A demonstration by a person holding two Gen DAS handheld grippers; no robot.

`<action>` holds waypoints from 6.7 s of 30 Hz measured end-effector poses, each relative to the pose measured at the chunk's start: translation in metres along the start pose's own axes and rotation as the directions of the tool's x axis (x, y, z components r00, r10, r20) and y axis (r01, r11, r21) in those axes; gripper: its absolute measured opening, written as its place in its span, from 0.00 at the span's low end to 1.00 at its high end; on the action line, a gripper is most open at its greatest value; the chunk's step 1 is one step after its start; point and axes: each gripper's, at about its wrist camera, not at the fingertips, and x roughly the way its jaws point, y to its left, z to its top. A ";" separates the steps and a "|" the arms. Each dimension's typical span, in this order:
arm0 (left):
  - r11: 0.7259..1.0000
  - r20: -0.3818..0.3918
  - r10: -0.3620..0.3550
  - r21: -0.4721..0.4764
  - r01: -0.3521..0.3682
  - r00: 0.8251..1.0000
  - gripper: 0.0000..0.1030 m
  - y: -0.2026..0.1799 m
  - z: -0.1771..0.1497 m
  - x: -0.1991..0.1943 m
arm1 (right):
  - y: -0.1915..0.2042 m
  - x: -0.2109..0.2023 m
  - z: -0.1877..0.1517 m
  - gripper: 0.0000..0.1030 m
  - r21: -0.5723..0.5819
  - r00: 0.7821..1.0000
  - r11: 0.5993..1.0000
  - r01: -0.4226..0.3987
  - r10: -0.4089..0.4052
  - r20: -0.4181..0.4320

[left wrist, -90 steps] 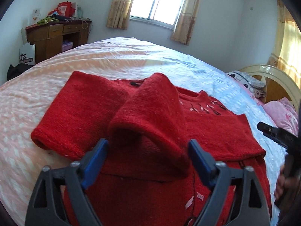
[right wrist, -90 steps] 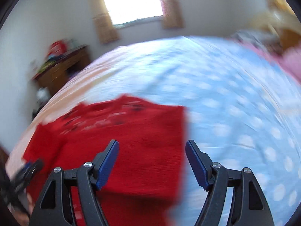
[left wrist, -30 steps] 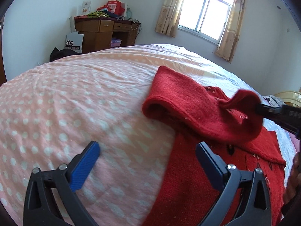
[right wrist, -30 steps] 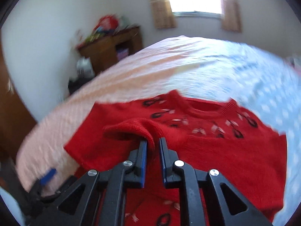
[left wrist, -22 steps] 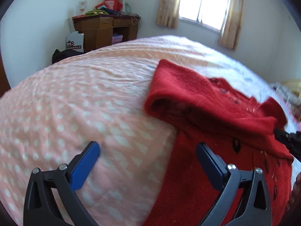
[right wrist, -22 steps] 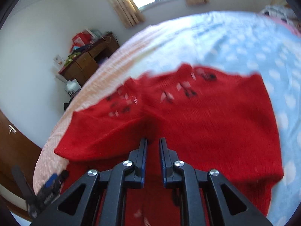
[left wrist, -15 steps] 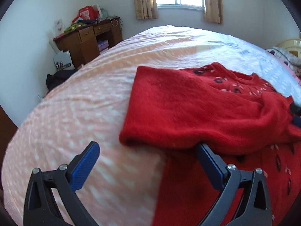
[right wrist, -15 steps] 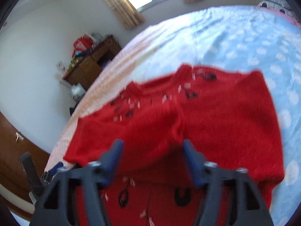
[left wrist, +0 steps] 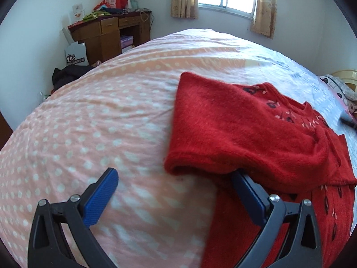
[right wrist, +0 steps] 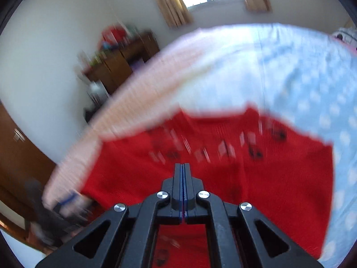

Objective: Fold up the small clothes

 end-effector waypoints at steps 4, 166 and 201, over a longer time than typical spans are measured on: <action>1.000 0.014 0.029 0.008 -0.029 0.999 1.00 -0.010 0.006 0.003 | 0.020 -0.053 0.045 0.00 -0.049 0.987 0.997 -0.053 0.060 0.146; 0.990 0.010 -0.004 -0.142 0.005 1.000 1.00 -0.012 0.021 0.016 | -0.147 -0.131 -0.134 0.52 0.380 0.955 0.904 0.197 -0.265 0.135; 0.941 -0.135 -0.256 0.190 0.278 0.957 0.79 0.009 -0.211 -0.153 | -0.042 -0.187 -0.328 0.53 0.205 0.981 0.971 0.124 -0.088 -0.175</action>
